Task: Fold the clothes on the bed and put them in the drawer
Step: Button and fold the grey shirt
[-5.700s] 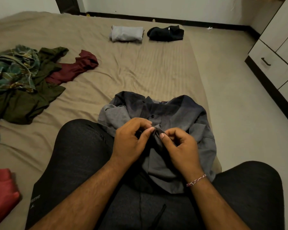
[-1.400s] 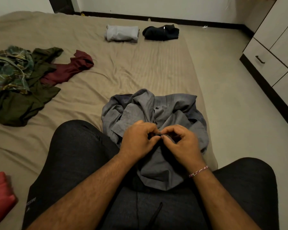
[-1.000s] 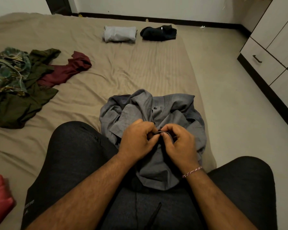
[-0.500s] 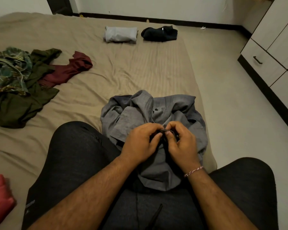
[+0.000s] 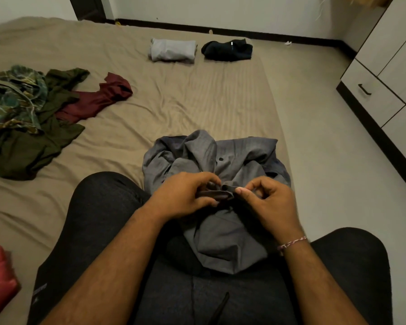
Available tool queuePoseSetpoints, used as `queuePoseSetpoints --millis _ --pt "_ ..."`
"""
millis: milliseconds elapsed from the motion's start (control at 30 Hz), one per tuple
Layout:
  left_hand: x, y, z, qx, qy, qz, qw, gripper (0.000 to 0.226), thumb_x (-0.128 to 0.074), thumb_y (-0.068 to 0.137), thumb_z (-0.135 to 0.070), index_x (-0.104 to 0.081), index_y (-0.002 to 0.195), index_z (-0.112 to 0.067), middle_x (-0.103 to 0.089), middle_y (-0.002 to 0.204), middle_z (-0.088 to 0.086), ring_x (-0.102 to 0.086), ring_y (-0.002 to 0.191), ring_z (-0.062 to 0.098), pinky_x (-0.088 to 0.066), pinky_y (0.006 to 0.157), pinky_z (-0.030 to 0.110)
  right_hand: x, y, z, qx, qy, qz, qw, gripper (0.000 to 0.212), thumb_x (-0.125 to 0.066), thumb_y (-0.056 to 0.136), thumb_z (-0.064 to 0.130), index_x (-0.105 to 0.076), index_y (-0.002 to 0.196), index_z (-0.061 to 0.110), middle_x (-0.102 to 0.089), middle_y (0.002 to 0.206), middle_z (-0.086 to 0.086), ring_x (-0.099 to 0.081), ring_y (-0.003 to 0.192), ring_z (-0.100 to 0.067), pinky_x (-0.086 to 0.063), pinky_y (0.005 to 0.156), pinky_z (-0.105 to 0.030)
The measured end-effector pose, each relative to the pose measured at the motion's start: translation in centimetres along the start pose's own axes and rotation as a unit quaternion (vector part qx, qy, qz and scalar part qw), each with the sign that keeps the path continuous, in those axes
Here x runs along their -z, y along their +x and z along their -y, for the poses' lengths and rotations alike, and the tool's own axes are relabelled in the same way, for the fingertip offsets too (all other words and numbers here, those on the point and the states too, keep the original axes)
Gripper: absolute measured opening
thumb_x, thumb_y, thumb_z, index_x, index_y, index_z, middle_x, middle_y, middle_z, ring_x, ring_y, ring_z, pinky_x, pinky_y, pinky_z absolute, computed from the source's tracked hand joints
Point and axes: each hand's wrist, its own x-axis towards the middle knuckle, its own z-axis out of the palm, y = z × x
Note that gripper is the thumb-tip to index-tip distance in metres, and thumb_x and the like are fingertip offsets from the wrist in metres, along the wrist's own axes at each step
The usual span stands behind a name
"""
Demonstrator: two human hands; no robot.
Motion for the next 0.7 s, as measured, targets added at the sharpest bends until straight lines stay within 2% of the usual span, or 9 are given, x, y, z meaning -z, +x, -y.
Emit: queuePoseSetpoints --millis 67,133,233,300,367,433,467,600,700 --pt "0.6 0.0 0.8 0.009 0.017 -0.052 0.998 0.043 -0.077 0.085 -0.023 -0.066 0.125 -0.036 -0.065 0.089 -0.017 -0.057 0.075 -0.002 -0.053 0.073 0.029 0.6 0.1 0.1 -0.013 0.033 0.037 0.999 0.021 -0.087 0.08 0.028 -0.07 0.073 0.019 -0.056 0.056 -0.002 -0.047 0.051 -0.008 -0.043 0.05 -0.021" --pt "1.1 0.0 1.2 0.017 -0.01 -0.151 0.988 0.033 -0.07 0.086 -0.013 -0.073 0.116 -0.026 -0.071 0.093 -0.012 -0.061 0.079 -0.002 -0.055 0.078 0.032 1.3 0.3 0.3 -0.02 0.062 0.095 0.993 0.019 -0.085 0.078 0.032 -0.071 0.075 0.02 -0.056 0.056 0.003 -0.049 0.053 -0.007 -0.043 0.052 -0.019" --pt "2.1 0.1 1.4 0.05 -0.051 -0.299 0.952 0.027 -0.062 0.087 -0.01 -0.078 0.107 -0.018 -0.075 0.103 -0.009 -0.07 0.098 0.011 -0.056 0.091 0.035 2.2 0.5 -0.3 -0.018 0.003 0.212 0.977 0.014 -0.083 0.078 0.04 -0.075 0.083 0.03 -0.072 0.075 0.009 -0.066 0.069 -0.007 -0.054 0.064 -0.025" --pt "2.5 0.0 1.6 0.088 -0.102 -0.363 0.922 0.028 -0.059 0.092 -0.006 -0.077 0.109 -0.017 -0.075 0.107 -0.009 -0.071 0.103 0.009 -0.056 0.095 0.031 2.8 0.5 -0.8 -0.021 -0.017 0.247 0.969 0.006 -0.08 0.087 0.032 -0.076 0.089 0.029 -0.074 0.084 0.009 -0.07 0.078 -0.008 -0.057 0.071 -0.03" --pt "2.9 0.2 1.8 0.111 -0.177 -0.394 0.895 0.024 -0.059 0.097 -0.004 -0.076 0.109 -0.016 -0.076 0.106 -0.005 -0.072 0.103 0.009 -0.058 0.096 0.035 3.0 0.5 -1.1 -0.033 0.029 0.215 0.976 0.005 -0.075 0.093 0.02 -0.076 0.09 0.024 -0.075 0.085 0.007 -0.07 0.08 -0.009 -0.055 0.072 -0.027" --pt "2.9 0.2 1.5 0.111 -0.22 -0.396 0.885 0.019 -0.061 0.099 -0.005 -0.075 0.109 -0.013 -0.076 0.104 -0.001 -0.073 0.1 0.012 -0.059 0.094 0.039 3.1 0.7 -1.0 -0.046 0.091 0.15 0.983 0.006 -0.074 0.092 0.014 -0.075 0.09 0.019 -0.075 0.084 0.005 -0.069 0.077 -0.009 -0.054 0.07 -0.022" --pt "2.8 0.1 1.2 0.104 -0.217 -0.394 0.887 0.018 -0.062 0.099 -0.004 -0.074 0.109 -0.012 -0.076 0.103 -0.001 -0.073 0.098 0.012 -0.06 0.092 0.039 3.2 0.7 -0.8 -0.058 0.137 0.122 0.981 0.001 -0.075 0.09 0.015 -0.075 0.09 0.016 -0.075 0.083 0.002 -0.069 0.075 -0.011 -0.054 0.069 -0.022" --pt "2.1 -0.5 -0.1 0.043 -0.162 -0.393 0.904 0.023 -0.066 0.092 -0.004 -0.069 0.113 -0.014 -0.071 0.099 -0.004 -0.07 0.088 0.018 -0.058 0.078 0.038 3.1 0.3 0.2 -0.113 0.245 0.046 0.962 0.018 -0.076 0.08 0.023 -0.07 0.088 0.008 -0.075 0.077 -0.005 -0.069 0.071 -0.015 -0.058 0.064 -0.023" --pt "1.1 -0.9 -1.7 -0.038 -0.109 -0.388 0.915 0.017 -0.068 0.092 -0.006 -0.071 0.108 -0.01 -0.071 0.104 -0.008 -0.07 0.096 0.011 -0.056 0.083 0.032 2.5 0.0 0.7 -0.113 0.299 0.018 0.947 0.019 -0.079 0.079 0.03 -0.075 0.089 0.014 -0.076 0.083 -0.004 -0.071 0.077 -0.016 -0.059 0.069 -0.024"
